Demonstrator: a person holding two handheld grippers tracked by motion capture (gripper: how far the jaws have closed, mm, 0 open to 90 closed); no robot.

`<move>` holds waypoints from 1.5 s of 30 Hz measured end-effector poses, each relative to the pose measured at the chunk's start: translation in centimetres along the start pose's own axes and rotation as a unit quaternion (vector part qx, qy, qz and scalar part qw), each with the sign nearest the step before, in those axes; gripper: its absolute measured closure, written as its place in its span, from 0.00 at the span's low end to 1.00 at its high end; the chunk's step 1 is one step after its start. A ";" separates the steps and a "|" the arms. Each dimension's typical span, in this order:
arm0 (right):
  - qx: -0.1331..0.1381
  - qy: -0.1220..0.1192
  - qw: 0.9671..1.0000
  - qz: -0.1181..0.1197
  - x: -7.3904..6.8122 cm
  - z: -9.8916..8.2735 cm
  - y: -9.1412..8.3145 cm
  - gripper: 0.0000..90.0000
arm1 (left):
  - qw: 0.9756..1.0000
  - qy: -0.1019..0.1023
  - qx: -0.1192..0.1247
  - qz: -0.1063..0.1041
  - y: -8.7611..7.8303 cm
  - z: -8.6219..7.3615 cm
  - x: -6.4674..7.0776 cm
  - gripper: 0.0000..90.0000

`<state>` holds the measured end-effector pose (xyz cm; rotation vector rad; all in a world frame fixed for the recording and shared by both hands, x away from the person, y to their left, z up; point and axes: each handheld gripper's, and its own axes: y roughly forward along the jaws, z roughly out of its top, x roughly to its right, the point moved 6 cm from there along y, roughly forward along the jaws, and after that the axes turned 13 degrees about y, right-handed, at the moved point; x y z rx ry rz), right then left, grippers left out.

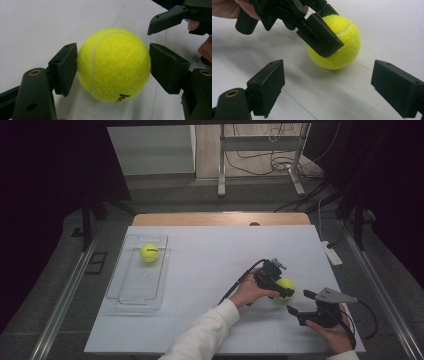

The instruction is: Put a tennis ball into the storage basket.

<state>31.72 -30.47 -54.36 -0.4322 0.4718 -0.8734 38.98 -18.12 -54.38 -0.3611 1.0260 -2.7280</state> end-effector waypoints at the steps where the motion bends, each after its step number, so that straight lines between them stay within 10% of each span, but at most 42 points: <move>1: 0.000 0.000 1.000 0.000 0.0 0.0 0.0 0.14 | 1.000 0.002 0.000 0.000 0.0 0.0 0.0 0.30; 45: 0.001 0.000 1.000 -0.003 0.1 0.0 0.0 0.14 | 0.999 0.002 0.035 0.038 -4.7 -0.7 -1.1 0.31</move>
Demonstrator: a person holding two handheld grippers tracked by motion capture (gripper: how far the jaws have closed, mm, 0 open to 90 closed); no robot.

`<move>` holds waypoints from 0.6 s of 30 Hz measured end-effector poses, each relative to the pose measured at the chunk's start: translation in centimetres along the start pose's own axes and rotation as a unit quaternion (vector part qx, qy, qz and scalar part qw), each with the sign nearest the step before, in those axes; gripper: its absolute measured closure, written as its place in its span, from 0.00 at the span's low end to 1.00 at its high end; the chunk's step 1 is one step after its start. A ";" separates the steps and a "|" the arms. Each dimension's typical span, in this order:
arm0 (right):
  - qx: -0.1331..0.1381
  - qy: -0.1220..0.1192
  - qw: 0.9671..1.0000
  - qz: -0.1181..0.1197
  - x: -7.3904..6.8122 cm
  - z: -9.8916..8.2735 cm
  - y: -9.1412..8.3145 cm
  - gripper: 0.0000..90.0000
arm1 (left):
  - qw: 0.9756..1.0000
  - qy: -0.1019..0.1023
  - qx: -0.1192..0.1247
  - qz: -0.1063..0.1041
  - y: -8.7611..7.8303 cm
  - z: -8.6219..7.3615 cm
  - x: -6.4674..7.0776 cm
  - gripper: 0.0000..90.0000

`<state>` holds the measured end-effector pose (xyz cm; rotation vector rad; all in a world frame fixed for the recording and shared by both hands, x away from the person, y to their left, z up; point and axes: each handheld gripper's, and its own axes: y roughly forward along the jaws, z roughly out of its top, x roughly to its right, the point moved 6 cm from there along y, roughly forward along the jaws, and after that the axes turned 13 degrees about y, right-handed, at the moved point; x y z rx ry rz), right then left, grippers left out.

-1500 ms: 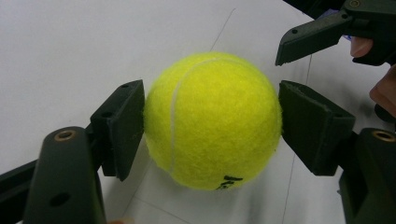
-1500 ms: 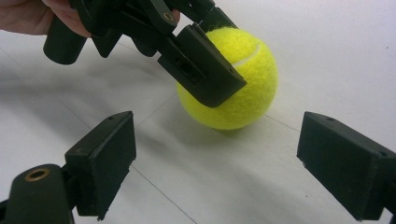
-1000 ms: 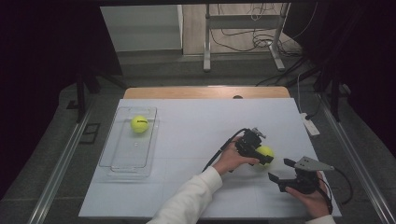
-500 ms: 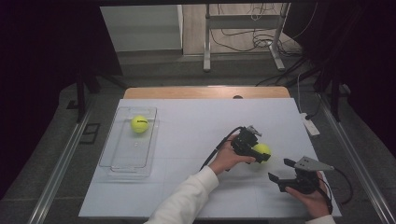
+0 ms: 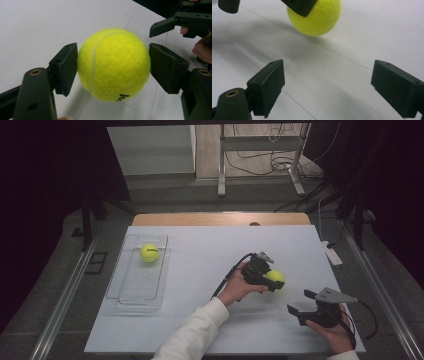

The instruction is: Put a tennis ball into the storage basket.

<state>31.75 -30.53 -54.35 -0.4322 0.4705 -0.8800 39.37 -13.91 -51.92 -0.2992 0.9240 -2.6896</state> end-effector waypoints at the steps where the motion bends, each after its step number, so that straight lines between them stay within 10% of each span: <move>1: 0.000 0.000 1.000 0.000 0.0 0.0 0.0 0.14 | 1.000 0.000 0.000 0.000 0.0 0.0 0.0 0.31; 18: 0.001 -0.002 1.000 -0.004 0.0 0.0 0.0 0.14 | 1.000 -0.001 0.008 0.018 -2.6 -0.5 -0.5 0.31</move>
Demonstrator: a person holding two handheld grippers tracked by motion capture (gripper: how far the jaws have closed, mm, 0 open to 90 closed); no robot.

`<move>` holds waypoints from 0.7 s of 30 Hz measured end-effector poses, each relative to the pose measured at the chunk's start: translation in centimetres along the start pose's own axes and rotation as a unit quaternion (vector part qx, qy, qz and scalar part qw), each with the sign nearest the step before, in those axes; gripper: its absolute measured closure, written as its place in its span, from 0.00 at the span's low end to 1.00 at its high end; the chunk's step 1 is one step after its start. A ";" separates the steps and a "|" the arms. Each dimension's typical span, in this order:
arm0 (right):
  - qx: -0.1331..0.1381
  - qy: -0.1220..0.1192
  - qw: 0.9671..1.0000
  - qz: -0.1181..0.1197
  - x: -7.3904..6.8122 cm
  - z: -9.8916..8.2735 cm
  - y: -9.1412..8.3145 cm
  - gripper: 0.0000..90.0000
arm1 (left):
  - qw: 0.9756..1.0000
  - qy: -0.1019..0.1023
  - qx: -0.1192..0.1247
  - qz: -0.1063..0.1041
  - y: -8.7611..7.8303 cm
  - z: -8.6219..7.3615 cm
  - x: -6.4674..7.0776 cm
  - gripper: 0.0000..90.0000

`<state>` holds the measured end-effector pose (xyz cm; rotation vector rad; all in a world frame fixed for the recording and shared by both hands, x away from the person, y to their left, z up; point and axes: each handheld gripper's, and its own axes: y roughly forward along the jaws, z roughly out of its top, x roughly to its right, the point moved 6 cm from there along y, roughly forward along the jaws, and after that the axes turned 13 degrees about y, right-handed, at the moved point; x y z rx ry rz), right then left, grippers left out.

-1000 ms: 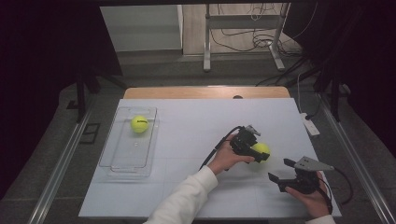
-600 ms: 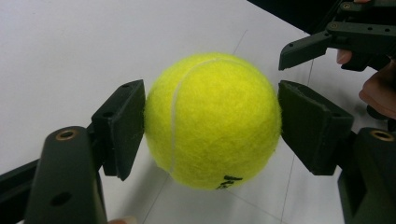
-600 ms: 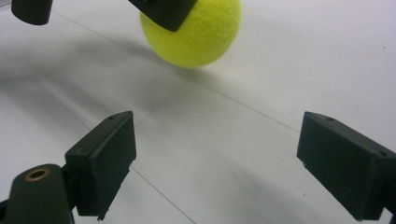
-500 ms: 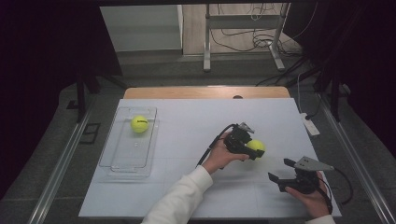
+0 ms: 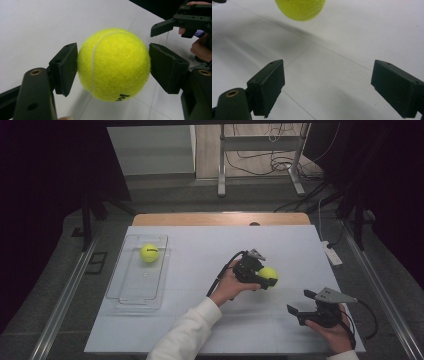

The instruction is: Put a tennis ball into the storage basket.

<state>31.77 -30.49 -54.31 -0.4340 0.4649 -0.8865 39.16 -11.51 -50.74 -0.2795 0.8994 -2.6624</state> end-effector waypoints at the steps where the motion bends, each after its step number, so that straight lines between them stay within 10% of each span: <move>1: 0.001 0.000 1.000 0.000 0.0 0.0 0.0 0.14 | 1.000 0.000 0.001 0.002 -0.1 0.0 0.0 0.31; 21: 0.001 0.002 1.000 -0.002 0.0 0.0 0.0 0.14 | 1.000 -0.008 0.008 0.022 -2.1 -0.7 -0.6 0.31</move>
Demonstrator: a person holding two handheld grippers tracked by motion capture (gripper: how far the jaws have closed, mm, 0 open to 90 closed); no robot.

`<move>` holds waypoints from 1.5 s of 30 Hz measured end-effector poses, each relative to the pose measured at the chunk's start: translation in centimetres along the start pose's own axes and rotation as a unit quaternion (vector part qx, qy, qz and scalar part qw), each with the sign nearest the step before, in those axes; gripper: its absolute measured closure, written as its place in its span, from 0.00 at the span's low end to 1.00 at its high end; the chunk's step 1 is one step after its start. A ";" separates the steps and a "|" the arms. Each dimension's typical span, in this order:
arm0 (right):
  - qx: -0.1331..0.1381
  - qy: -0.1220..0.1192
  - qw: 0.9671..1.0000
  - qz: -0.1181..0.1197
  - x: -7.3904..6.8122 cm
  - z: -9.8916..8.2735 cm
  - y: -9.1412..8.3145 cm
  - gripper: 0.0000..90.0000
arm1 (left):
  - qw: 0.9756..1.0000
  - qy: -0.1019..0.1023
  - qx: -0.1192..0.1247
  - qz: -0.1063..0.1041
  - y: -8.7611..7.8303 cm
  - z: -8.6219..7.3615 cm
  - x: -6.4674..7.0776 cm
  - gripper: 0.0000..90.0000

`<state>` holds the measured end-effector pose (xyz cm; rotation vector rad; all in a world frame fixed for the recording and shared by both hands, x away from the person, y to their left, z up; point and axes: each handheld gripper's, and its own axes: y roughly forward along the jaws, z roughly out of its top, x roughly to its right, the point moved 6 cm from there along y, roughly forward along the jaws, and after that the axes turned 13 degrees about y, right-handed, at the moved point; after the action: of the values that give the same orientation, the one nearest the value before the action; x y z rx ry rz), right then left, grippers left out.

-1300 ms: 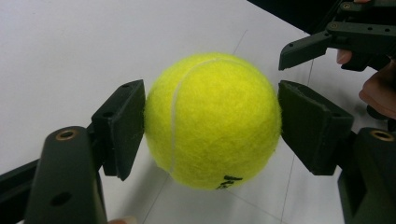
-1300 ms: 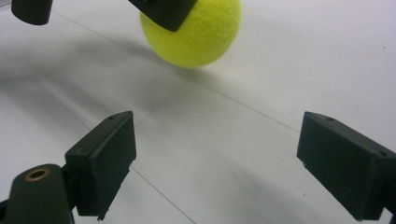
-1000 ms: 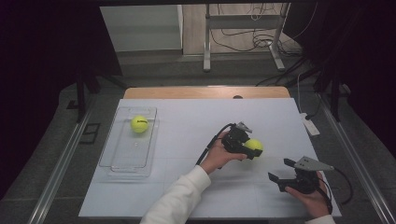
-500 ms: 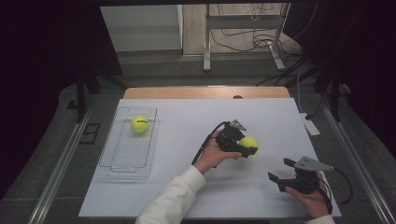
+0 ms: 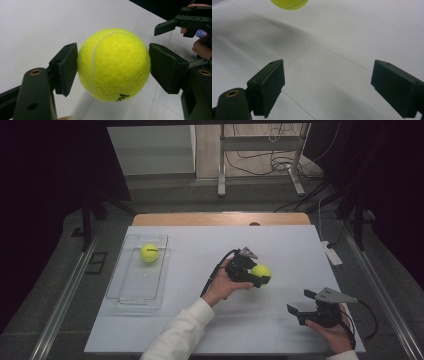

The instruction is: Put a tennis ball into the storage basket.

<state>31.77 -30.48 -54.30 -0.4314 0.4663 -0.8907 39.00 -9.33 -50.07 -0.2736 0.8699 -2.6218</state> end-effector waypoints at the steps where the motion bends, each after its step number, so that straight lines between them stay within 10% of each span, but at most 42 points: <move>1: 0.000 0.000 1.000 0.000 0.0 0.0 0.0 0.14 | 1.000 -0.002 -0.001 0.001 0.0 0.0 0.0 0.31; 45: 0.000 0.002 1.000 0.002 0.1 0.1 0.1 0.14 | 0.999 -0.010 0.019 0.029 -3.6 -0.4 -1.1 0.31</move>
<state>31.91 -30.44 -54.34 -0.4290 0.4699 -0.8876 38.91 -5.99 -48.32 -0.2594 0.8095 -2.5754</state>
